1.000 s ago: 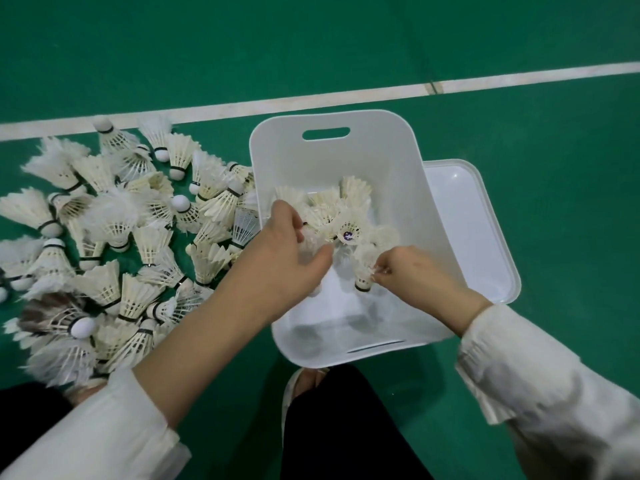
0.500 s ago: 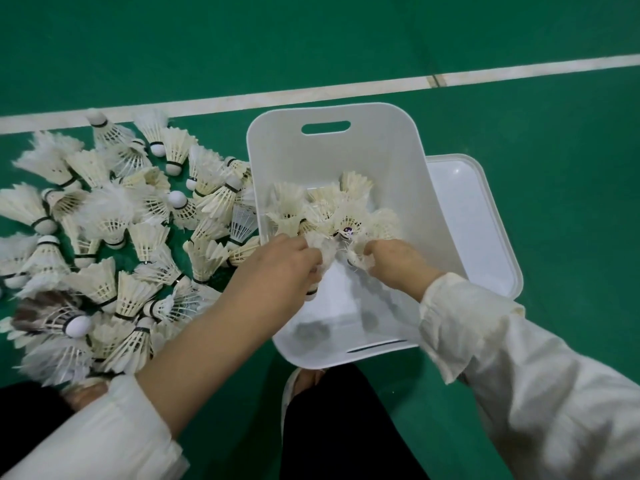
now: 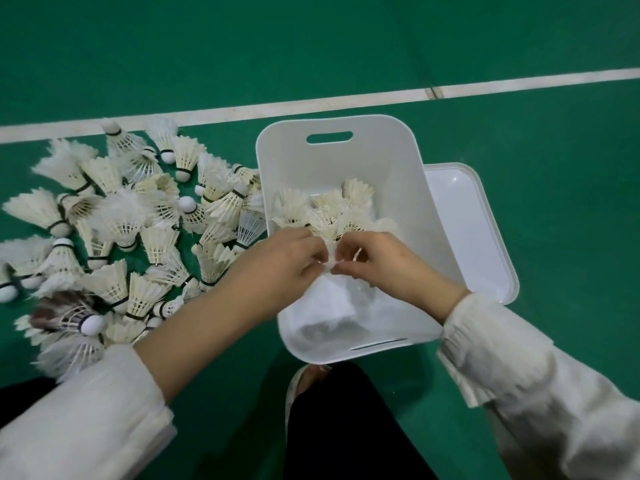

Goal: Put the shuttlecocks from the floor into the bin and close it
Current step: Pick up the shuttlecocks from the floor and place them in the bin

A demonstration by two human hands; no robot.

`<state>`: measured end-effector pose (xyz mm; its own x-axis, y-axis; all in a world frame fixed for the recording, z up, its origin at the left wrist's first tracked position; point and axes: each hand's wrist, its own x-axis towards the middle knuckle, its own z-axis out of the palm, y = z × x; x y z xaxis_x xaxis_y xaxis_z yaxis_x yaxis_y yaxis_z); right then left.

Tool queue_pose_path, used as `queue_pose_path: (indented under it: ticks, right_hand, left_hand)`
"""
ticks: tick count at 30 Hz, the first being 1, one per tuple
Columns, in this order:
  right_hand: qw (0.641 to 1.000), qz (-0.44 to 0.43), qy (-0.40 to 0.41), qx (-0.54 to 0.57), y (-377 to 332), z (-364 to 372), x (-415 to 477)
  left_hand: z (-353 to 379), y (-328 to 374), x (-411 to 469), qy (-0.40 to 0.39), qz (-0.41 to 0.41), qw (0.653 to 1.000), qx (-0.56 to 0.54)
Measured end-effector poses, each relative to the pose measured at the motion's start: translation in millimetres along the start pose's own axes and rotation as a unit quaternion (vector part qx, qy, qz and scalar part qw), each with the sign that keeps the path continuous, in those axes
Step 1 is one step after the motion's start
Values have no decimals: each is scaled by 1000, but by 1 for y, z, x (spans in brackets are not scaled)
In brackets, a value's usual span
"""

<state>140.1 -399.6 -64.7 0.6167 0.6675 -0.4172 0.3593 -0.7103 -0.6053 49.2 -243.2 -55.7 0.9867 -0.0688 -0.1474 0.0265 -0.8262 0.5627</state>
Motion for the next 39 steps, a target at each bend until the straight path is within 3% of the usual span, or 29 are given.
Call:
queue_pose_path:
  ticks: [5, 10, 20, 24, 27, 33, 36, 39]
  right_hand:
    - [974, -27, 9, -224, 10, 9, 14]
    - [950, -6, -26, -311, 20, 25, 26]
    - [939, 11, -94, -332, 4, 35, 47]
    - [945, -24, -36, -325, -32, 2, 32]
    - [926, -95, 15, -365, -73, -18, 20]
    - [891, -206, -6, -404, -154, -8, 36]
    - [894, -202, -17, -401, -177, 24, 58]
    - [920, -154, -27, -359, -186, 68, 82]
  left_hand:
    - [-35, -20, -9, 73, -23, 996, 37]
    - [-58, -51, -12, 13, -66, 989, 132]
    - [-75, -81, -20, -144, -24, 958, 248]
    - [-99, -76, -19, -192, 8, 940, 281]
    - [-131, -75, -19, -232, 25, 927, 294]
    - [-189, -100, -49, -193, 33, 939, 282]
    - [-187, -130, -74, -169, 10, 950, 264]
    - [-170, -168, -98, -155, -31, 955, 251]
